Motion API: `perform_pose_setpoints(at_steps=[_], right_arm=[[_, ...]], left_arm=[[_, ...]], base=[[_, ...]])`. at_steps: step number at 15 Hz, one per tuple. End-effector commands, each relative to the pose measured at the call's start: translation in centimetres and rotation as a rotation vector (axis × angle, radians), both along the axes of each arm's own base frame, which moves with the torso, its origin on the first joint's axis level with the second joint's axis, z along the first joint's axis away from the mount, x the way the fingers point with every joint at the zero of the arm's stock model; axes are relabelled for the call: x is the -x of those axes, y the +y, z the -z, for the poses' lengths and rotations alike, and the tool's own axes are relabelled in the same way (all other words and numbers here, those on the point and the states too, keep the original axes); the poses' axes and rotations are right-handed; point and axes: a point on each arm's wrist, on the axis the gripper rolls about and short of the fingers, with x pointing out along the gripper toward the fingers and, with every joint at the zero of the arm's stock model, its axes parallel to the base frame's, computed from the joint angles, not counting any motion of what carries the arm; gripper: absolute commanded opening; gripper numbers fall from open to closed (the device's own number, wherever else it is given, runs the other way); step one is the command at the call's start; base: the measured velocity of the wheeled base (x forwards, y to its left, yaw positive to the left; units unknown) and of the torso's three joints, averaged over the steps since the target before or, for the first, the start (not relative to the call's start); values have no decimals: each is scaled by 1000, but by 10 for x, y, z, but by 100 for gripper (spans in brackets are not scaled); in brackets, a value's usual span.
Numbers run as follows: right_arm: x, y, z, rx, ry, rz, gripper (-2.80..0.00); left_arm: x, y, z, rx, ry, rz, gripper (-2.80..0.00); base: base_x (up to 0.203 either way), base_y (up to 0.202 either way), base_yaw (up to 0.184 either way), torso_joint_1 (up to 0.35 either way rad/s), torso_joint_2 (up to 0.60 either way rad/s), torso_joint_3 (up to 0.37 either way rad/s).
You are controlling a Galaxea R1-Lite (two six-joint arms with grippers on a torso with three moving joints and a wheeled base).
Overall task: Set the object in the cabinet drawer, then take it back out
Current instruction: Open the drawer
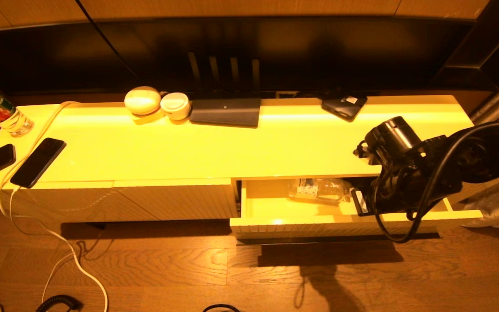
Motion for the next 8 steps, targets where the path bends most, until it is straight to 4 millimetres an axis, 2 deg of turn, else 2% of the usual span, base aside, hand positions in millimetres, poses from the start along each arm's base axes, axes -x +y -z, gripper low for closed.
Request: perform_pose_setpoints(at_steps=[1, 4, 8], right_arm=[[-22, 11, 21, 16, 41, 3, -280], [-29, 13, 22, 11, 33, 5, -280], [-31, 7, 20, 10, 30, 19, -280]], left_arm=[[0, 0, 0, 0, 1, 0, -280], [0, 0, 0, 0, 1, 0, -280], [0, 0, 0, 0, 1, 0, -280]], base=[[0, 0, 0, 0, 0, 0], [0, 0, 0, 0, 0, 0], [0, 0, 0, 0, 0, 0]])
